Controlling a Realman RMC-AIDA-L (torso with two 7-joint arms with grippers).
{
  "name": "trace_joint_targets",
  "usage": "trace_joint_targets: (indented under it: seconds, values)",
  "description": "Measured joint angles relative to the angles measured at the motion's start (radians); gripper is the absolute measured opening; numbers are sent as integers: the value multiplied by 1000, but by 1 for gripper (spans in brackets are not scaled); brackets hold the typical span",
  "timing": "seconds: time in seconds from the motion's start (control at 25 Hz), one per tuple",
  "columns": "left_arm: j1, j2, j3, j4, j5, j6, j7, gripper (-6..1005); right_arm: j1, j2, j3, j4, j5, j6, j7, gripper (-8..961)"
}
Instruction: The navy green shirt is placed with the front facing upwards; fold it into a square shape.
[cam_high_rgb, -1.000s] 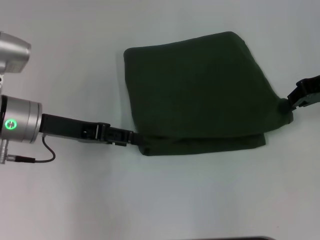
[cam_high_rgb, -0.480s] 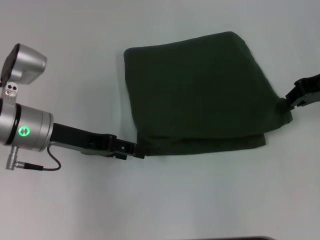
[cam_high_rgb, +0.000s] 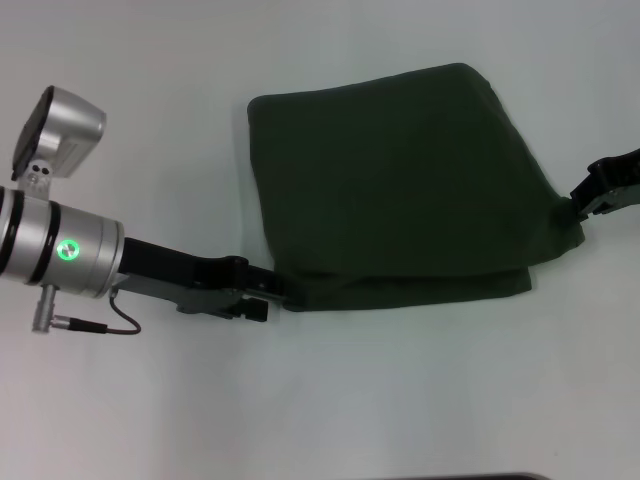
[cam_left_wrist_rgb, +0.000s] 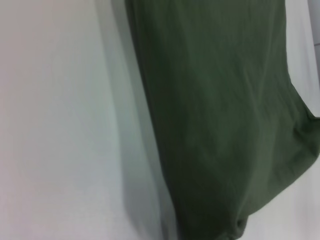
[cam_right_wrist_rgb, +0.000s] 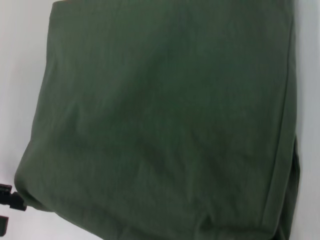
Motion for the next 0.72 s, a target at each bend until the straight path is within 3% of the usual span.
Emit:
trace_joint_targets:
  seconds: [0.72]
  values:
    - [-43, 1, 7, -68, -5, -62, -44, 693, 0, -1, 0, 0, 5, 1, 0, 23]
